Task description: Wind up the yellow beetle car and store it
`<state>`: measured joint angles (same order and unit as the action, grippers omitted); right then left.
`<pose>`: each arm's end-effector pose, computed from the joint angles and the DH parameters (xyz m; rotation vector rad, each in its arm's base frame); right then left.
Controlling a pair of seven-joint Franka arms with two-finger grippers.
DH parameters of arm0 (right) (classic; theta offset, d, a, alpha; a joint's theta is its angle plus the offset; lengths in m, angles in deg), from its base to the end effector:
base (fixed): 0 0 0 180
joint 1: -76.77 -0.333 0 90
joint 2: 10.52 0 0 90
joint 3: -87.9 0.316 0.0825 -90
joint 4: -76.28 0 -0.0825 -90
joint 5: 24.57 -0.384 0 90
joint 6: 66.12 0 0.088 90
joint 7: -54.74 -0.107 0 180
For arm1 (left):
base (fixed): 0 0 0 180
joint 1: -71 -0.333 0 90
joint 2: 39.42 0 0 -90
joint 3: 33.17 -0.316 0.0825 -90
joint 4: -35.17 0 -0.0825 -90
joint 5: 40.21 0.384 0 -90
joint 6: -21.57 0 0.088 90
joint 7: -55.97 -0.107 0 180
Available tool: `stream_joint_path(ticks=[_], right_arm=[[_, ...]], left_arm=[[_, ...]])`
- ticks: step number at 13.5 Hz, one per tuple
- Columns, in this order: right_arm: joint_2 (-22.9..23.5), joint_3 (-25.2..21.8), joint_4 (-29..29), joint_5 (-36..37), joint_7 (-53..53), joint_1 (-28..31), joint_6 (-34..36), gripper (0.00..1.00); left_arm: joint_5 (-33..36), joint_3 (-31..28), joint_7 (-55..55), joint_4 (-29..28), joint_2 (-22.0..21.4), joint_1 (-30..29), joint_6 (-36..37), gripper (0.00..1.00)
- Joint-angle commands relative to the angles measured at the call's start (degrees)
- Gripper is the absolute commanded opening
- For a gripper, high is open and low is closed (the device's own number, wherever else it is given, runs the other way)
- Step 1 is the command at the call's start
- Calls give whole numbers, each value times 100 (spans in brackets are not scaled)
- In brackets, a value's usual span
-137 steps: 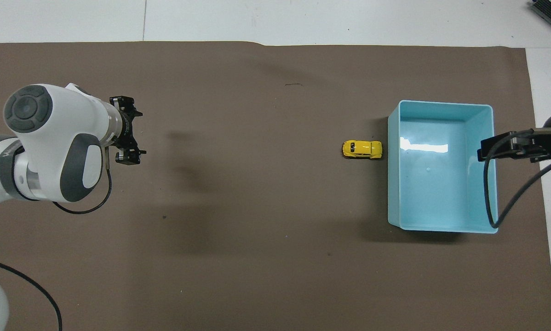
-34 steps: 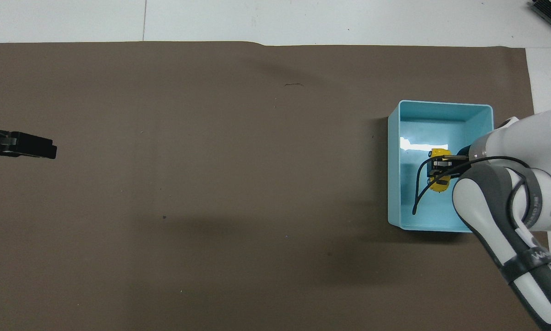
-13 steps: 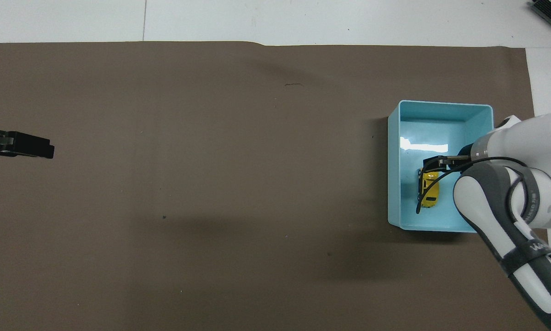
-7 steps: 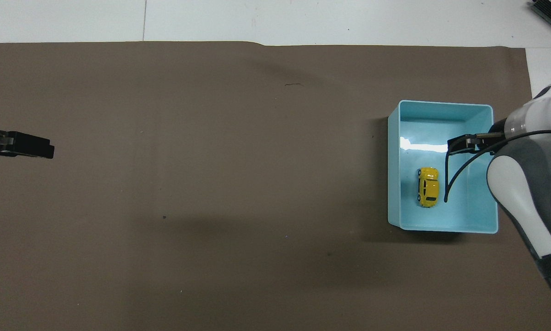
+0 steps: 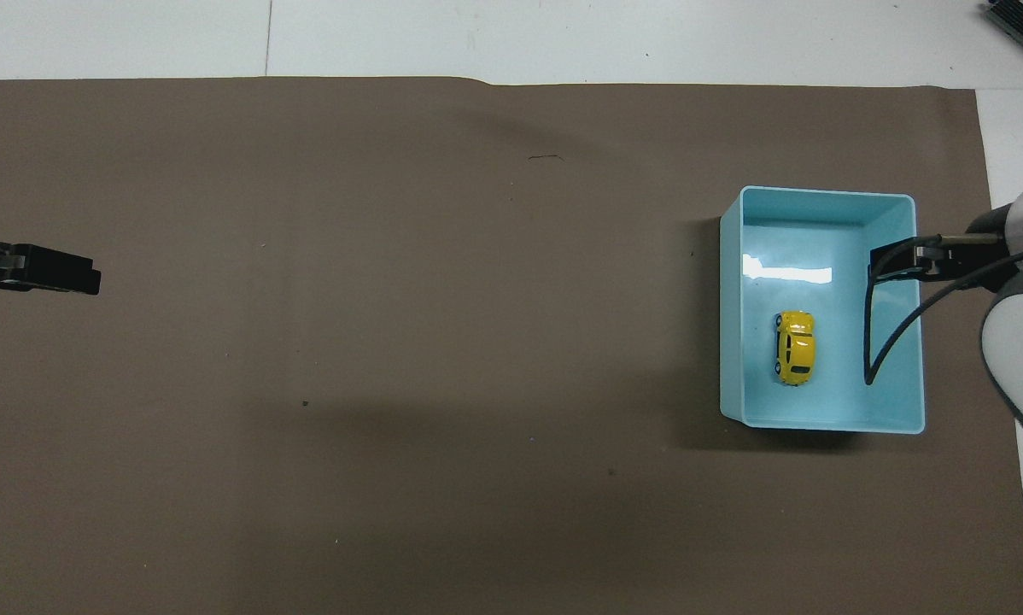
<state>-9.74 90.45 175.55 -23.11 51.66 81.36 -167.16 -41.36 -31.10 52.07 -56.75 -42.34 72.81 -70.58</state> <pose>0.5687 -0.0226 0.5566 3.1144 -0.1320 0.0273 0.5411 -0.0393 0.6400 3.1150 -0.2115 0.0858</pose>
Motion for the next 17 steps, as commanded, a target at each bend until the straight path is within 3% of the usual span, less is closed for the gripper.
stream_joint_path(ticks=[1,6,17], right_arm=[[62,44,-538,-40,-114,16,610,100],[89,44,-1094,-84,-114,16,1324,100],[36,35,-1041,-260,-78,16,1430,100]], left_arm=[[71,65,12,-62,-103,-101,47,100],[71,65,12,-62,-103,-101,47,100],[71,65,12,-71,-103,-101,47,100]])
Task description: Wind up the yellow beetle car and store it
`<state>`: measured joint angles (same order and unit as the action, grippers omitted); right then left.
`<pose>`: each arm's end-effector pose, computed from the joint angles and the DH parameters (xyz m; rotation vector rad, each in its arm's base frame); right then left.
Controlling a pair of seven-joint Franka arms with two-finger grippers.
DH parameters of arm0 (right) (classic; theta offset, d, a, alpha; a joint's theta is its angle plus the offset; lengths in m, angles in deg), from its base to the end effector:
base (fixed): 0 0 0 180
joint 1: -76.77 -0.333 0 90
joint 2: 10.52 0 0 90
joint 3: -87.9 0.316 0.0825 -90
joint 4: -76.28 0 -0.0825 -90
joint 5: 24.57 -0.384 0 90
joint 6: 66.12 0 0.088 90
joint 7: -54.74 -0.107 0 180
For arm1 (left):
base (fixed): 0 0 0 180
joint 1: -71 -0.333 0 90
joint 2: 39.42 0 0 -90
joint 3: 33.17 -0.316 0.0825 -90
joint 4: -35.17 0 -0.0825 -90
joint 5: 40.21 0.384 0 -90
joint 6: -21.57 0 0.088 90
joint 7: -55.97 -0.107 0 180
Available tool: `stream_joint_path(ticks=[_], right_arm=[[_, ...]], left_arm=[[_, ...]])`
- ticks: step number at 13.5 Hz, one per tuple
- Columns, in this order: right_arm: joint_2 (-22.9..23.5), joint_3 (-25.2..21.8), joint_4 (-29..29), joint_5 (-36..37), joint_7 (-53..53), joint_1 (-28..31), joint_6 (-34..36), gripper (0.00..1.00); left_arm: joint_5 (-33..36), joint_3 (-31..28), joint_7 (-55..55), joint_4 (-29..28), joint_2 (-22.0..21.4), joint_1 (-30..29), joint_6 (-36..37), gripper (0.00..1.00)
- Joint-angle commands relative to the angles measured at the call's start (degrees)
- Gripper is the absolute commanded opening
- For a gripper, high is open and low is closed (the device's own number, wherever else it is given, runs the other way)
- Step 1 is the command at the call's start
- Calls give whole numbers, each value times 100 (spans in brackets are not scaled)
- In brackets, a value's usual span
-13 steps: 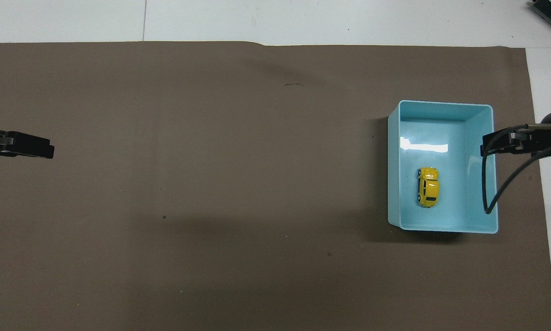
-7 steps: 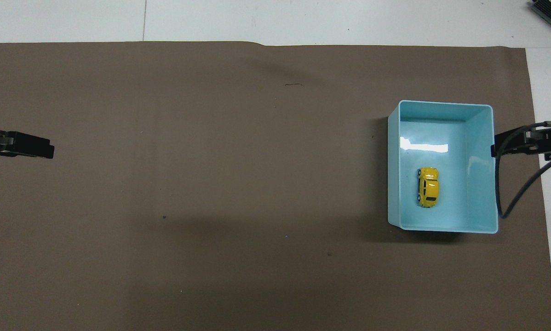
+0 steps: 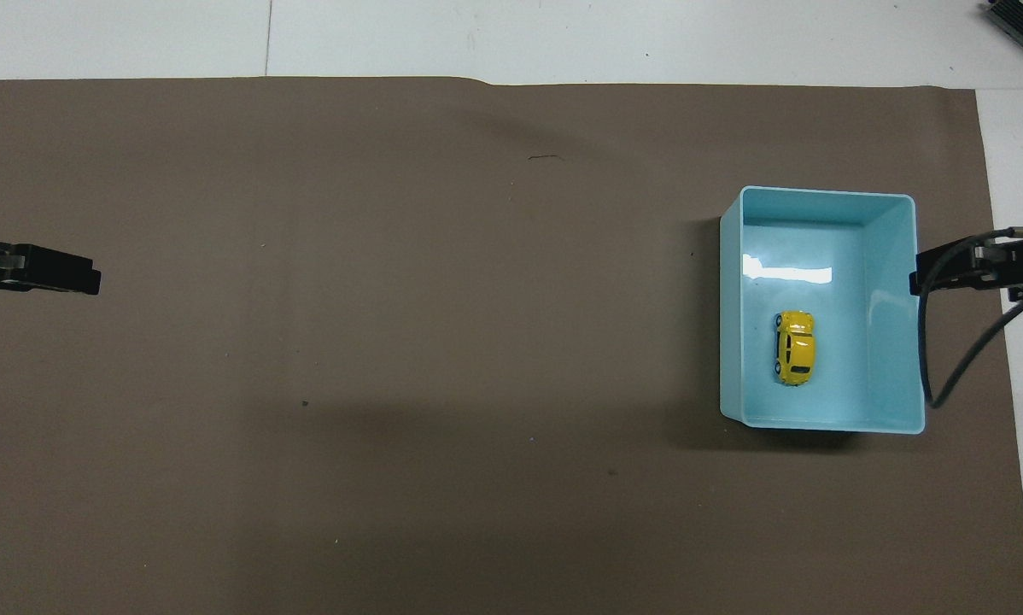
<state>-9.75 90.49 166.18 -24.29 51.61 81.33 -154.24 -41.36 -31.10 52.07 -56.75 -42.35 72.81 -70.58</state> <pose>0.5545 -0.0198 0.6151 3.1330 -0.1396 -0.0697 0.5411 -0.0393 0.6401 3.1150 -0.2115 0.0861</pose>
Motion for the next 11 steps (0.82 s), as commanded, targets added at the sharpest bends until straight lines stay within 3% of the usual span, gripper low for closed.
stream_joint_path(ticks=[1,11], right_arm=[[38,31,-104,-142,-73,19,146,100],[29,40,-78,-54,-64,10,49,100]], left_arm=[[71,65,12,-62,-103,-101,47,100],[71,65,12,-71,-103,-101,47,100]])
